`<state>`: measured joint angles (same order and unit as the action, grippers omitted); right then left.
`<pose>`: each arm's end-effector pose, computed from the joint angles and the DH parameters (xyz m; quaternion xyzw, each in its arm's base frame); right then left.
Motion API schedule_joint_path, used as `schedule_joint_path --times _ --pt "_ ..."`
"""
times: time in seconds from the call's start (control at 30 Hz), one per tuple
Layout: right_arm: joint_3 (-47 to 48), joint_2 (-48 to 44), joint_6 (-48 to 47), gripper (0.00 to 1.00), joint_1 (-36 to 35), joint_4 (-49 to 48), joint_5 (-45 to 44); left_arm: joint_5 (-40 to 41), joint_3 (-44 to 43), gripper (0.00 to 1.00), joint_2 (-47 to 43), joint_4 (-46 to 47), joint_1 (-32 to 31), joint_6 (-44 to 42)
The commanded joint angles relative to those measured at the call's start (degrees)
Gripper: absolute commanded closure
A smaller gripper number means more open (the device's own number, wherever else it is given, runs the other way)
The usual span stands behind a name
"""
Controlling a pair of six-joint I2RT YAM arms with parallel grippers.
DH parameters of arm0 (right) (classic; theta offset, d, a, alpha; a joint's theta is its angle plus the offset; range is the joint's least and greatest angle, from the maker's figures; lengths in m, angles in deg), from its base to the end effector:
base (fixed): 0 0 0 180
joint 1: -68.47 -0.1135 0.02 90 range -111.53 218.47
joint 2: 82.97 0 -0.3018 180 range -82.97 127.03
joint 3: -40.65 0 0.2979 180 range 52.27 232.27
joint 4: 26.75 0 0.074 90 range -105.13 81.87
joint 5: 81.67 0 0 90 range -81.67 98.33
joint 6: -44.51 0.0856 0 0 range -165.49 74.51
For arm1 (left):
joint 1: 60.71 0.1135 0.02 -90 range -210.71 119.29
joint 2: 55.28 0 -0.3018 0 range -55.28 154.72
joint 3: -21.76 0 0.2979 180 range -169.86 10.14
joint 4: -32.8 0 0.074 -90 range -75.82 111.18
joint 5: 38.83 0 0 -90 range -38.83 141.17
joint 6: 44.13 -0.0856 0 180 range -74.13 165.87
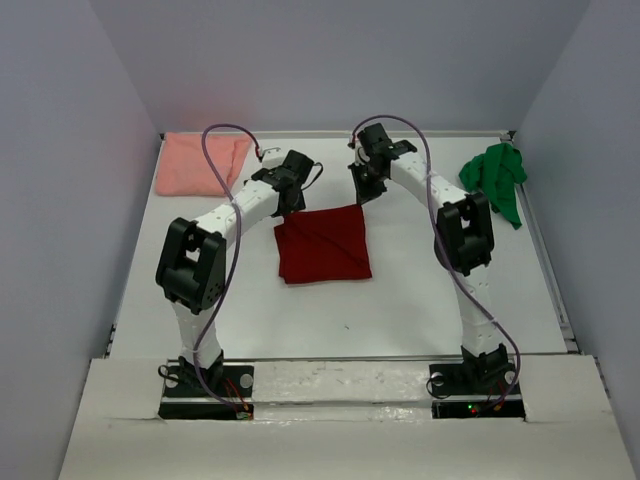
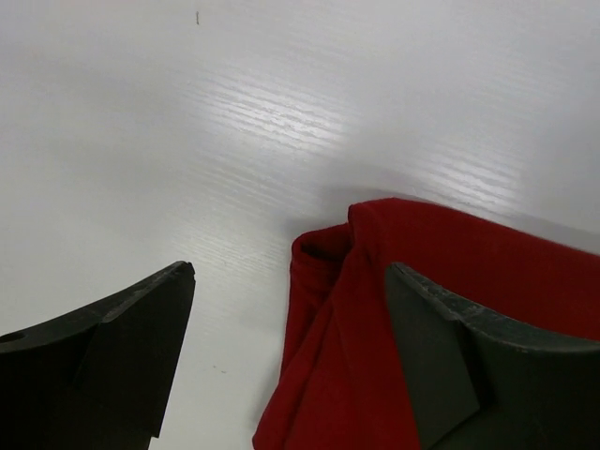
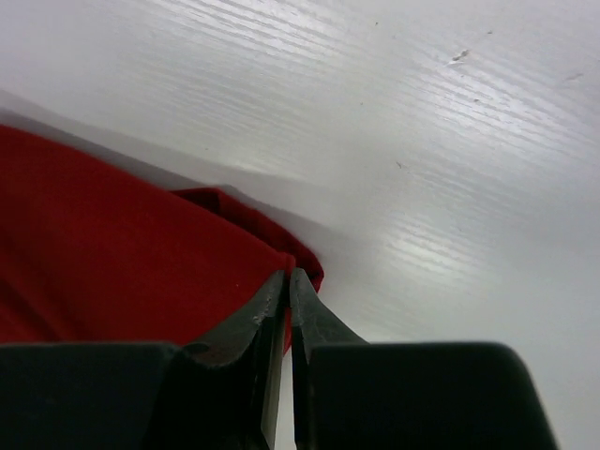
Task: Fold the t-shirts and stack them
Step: Fold the tshirt
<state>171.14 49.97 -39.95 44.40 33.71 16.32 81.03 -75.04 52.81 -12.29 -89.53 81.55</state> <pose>0.5389 0.2538 0.1804 -0.1722 0.9545 0.1252 0.2086 0.4480 -0.1979 0.2186 -0.1297 0.9188 0.0595 0.3679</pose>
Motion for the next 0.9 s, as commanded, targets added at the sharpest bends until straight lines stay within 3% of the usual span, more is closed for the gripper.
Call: schedule_joint_path --times 0.0,0.27,0.4,0.5,0.6,0.73,0.83,0.87 --pt "-1.4 -9.2 -0.6 0.89 0.2 -2.0 -1.8 6.7 -2.8 0.07 -5.4 -2.6 -1.1 0.0" --pt "-10.5 -17.8 0.7 0.89 0.2 -3.3 -4.4 7.6 0.4 0.07 -10.5 -3.4 -3.7 0.5" --pt "-13.1 -17.0 0.2 0.88 0.2 -4.1 -6.8 5.7 2.2 0.07 -11.7 -2.2 -5.1 0.4" --pt "-13.8 -16.0 2.5 0.90 0.2 -3.2 -3.9 4.0 2.4 0.07 -12.0 -2.7 -6.2 0.3" --pt "-20.8 -20.1 5.7 1.00 0.2 -7.3 -0.6 1.0 4.3 0.08 -15.2 -0.3 -8.0 -1.7" --pt "-28.0 -25.5 7.3 1.00 0.2 -11.4 4.8 -11.2 8.7 0.15 -18.7 9.6 -8.1 -5.8" --pt "-32.5 -27.2 7.6 1.00 0.2 -13.0 5.0 -15.1 9.3 0.50 -17.5 11.1 -7.7 -6.3" --pt "-33.1 -27.6 7.5 1.00 0.2 -13.0 4.8 -15.9 9.1 0.83 -16.8 11.1 -7.4 -6.2"
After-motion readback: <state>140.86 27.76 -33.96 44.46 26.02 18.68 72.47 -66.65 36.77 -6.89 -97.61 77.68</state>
